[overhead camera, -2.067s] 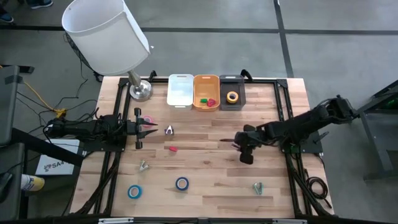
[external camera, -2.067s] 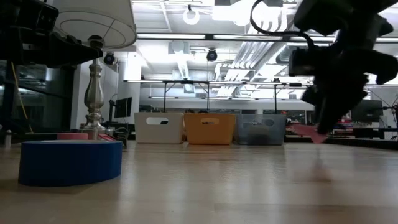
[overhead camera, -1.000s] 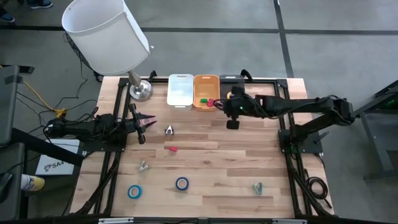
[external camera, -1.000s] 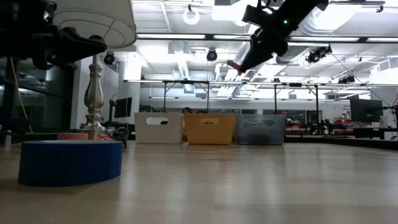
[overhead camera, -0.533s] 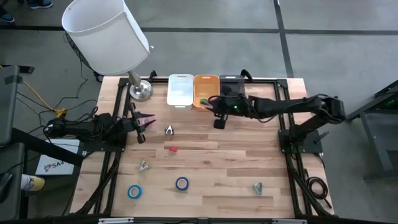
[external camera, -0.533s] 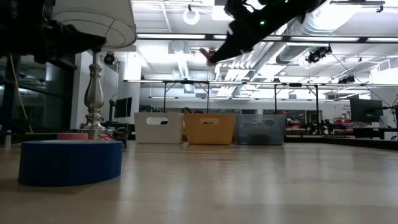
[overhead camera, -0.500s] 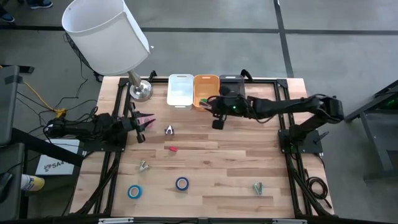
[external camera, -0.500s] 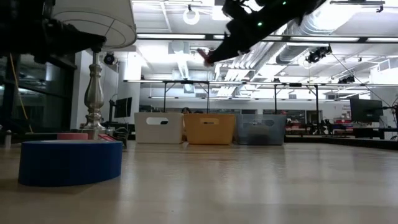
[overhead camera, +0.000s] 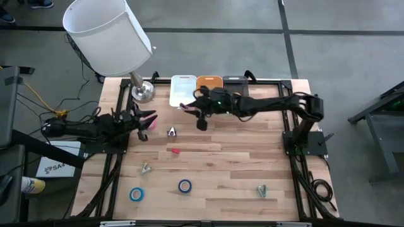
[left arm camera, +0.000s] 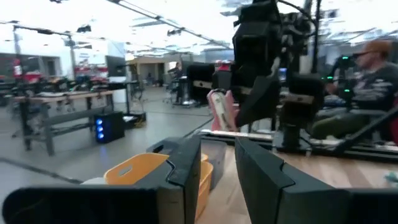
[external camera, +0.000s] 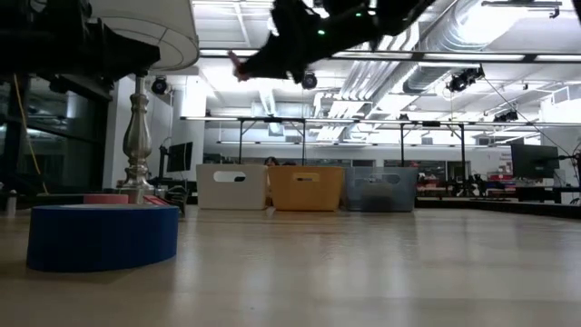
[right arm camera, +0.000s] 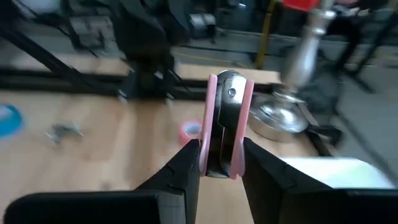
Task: Pick and place Stapler, Stapler remover, tape
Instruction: Put the pink staple remover into the white bin
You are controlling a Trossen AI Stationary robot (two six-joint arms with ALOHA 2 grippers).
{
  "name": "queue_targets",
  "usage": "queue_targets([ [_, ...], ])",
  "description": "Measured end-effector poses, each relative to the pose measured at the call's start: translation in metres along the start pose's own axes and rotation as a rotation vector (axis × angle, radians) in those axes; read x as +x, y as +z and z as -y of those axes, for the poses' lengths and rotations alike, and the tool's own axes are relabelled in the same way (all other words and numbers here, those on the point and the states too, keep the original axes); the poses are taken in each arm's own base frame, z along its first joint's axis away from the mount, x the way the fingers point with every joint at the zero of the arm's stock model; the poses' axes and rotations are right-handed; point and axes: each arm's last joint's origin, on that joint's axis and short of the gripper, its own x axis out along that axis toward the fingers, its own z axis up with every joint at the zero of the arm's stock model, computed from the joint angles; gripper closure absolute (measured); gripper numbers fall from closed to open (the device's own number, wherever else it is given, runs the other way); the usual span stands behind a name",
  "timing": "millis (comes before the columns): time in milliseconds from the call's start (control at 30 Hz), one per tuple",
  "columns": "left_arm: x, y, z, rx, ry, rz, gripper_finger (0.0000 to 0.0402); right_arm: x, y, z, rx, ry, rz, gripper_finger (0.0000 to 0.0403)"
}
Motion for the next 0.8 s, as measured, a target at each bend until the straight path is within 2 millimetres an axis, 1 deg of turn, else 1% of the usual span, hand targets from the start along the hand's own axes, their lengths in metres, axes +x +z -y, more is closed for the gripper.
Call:
queue_targets([
  [100,0.004,0.000,0.002,-0.031,0.012,0.007,0.0292,0.013,0.009,0.006,0.053,0.079,0.029,0.0312],
  [167,0.008,0.001,0.003,-0.060,0.014,0.014,0.0277,0.017,0.013,0.008,0.060,0.106,0.038,0.0312],
  [333,0.017,0.005,0.007,-0.164,0.027,0.028,0.0225,0.017,0.020,0.011,0.015,0.140,0.053,0.0312],
  [467,0.031,0.015,0.013,-0.156,0.025,-0.021,0.0197,0.016,0.020,0.014,0.032,0.193,0.061,0.0312],
  [633,0.054,0.022,0.023,-0.097,0.036,-0.091,0.0191,0.016,0.020,0.014,0.018,0.201,0.068,0.0312],
  [800,0.072,0.026,0.029,-0.081,0.071,-0.126,0.0190,0.015,0.018,0.013,0.022,0.218,0.046,0.0312],
])
